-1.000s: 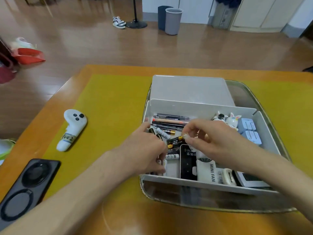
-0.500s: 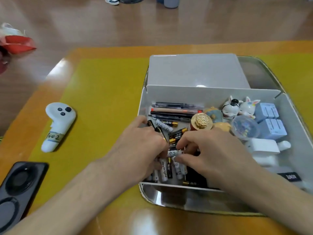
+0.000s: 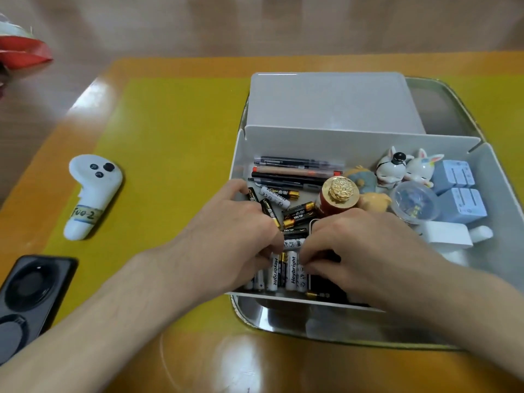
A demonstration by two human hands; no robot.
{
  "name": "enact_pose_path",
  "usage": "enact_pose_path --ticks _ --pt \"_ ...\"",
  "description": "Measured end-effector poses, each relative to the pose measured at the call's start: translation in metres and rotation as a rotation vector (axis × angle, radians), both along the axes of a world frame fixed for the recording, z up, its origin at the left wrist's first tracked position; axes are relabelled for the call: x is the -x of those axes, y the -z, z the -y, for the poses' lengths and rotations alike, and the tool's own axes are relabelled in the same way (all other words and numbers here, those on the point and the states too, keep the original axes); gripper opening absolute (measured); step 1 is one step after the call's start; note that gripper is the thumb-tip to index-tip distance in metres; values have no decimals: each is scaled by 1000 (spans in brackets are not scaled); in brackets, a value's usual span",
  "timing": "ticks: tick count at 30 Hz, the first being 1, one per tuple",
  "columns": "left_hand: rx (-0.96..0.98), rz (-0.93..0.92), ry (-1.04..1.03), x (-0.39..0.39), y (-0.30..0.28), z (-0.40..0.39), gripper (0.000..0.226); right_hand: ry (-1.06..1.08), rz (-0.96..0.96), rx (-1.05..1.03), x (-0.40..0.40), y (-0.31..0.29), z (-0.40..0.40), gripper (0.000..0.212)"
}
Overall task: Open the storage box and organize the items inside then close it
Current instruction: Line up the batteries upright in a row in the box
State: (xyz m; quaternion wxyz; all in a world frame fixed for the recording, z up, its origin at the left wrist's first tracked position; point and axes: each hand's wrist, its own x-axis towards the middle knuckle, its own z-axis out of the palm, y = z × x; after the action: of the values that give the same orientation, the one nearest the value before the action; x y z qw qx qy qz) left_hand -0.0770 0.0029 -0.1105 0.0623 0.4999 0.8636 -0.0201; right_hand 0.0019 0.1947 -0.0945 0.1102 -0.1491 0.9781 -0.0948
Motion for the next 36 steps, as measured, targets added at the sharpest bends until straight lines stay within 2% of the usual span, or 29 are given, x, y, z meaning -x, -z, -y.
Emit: enact_pose_path --ticks 4,8,13,18,21,24,28,30,32,36 --pt "-28 54 7 2 -6 0 10 -131 150 -66 -4 -9 -7 21" --pt "18 99 26 0 -12 -7 14 -203 194 -145 -1 -15 -3 18" --pt "82 154 25 -6 -12 -15 15 -216 266 -137 4 -20 -3 27" --pt "81 159 3 -8 -9 -17 22 -207 285 -159 1 -16 -4 24" --pt "104 172 6 -8 -8 -16 29 -190 306 -127 0 -19 -5 9" --pt "105 198 -28 -7 -9 -18 27 -190 276 -72 -1 -19 -5 15" --pt "28 186 -66 -6 -11 -19 5 -151 280 113 -2 -23 -15 31" --pt "29 136 -56 -9 -9 -18 16 -92 252 152 -2 -27 -25 38" --pt "56 84 -36 -11 -8 -17 26 -34 204 194 0 -28 -35 38" --pt "-4 96 -18 -11 -10 -13 25 41 165 276 4 -24 -44 35"
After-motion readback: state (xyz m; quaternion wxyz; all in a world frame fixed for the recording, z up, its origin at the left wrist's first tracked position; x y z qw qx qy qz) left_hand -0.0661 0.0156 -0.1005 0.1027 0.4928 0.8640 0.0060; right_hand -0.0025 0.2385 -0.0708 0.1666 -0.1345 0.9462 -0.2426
